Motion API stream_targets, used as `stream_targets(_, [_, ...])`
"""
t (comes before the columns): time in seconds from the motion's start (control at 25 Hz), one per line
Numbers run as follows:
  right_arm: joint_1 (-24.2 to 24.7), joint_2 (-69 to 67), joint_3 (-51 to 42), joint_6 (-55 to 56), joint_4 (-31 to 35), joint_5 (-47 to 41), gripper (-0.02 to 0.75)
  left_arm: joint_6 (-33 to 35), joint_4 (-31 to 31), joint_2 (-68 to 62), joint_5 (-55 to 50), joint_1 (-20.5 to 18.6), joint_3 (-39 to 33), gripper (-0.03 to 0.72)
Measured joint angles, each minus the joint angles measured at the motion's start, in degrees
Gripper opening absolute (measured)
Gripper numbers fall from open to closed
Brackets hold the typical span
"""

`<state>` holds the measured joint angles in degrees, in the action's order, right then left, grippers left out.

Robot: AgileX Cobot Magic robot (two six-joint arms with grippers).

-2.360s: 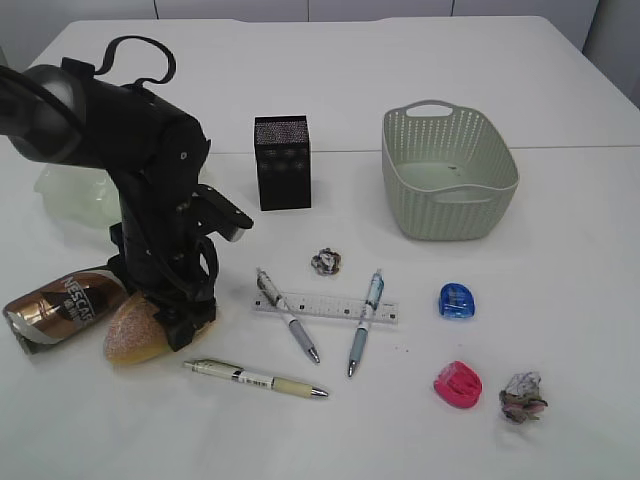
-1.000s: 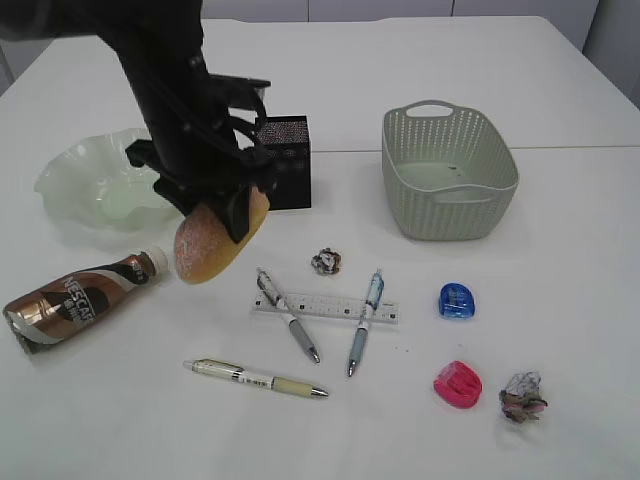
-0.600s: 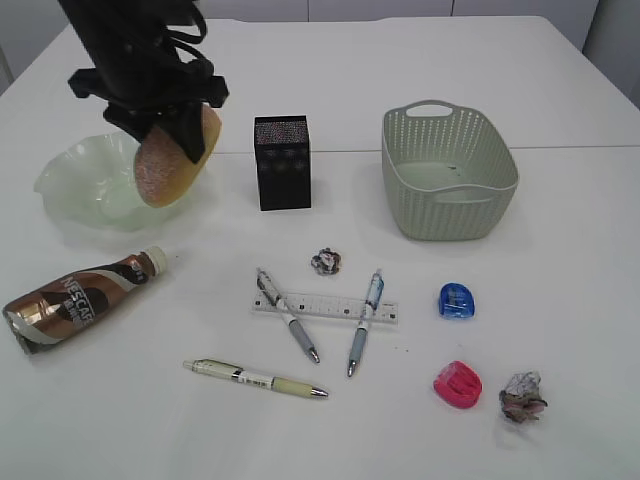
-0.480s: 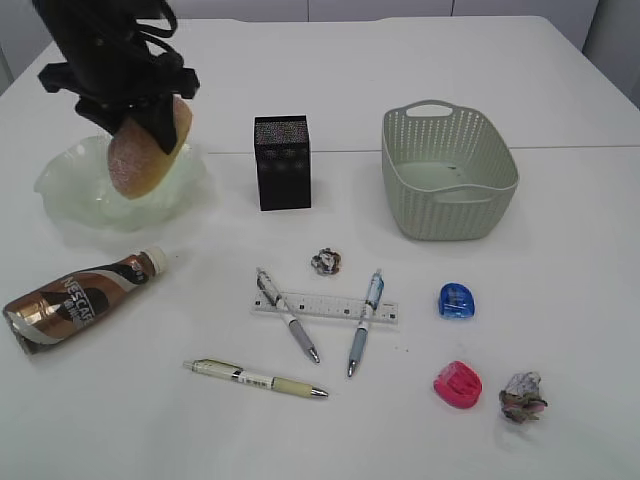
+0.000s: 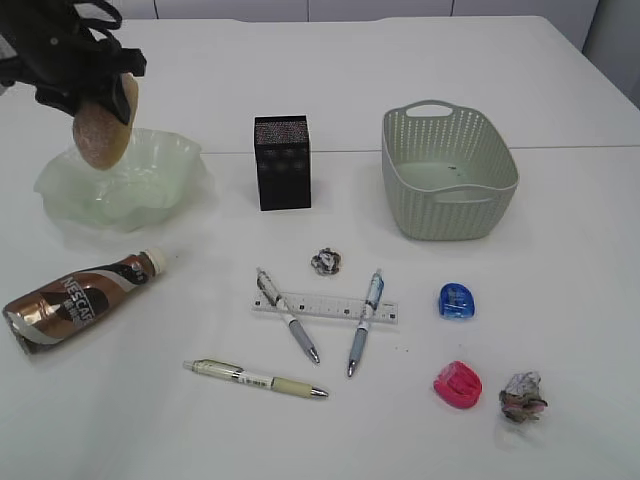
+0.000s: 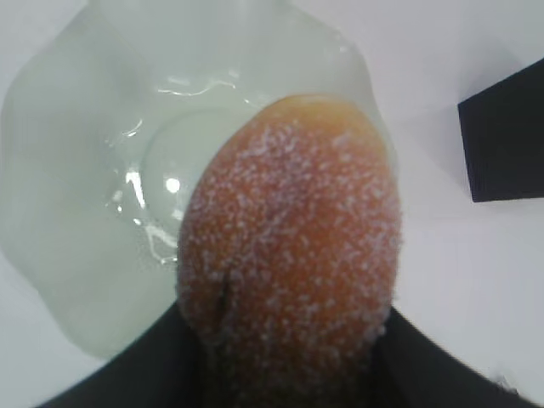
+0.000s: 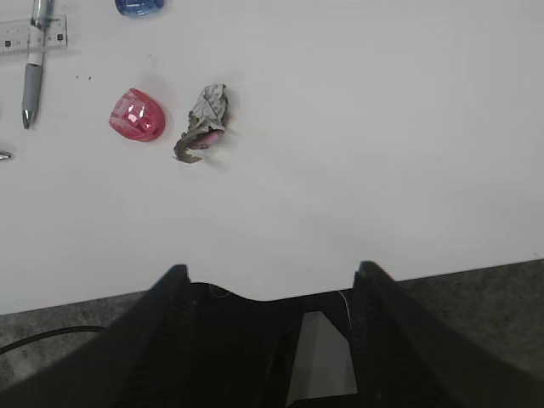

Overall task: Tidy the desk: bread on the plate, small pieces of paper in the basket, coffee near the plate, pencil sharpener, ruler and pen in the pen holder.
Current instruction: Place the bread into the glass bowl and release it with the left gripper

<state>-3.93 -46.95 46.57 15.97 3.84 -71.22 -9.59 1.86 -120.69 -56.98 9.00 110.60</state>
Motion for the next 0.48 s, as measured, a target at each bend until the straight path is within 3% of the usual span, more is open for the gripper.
stream_targets(0.48, [0.0, 0.0, 0.0, -0.1, 0.0, 0.0, 0.433, 0.0, -2.6, -8.9, 10.4, 0.0, 0.0, 0.299])
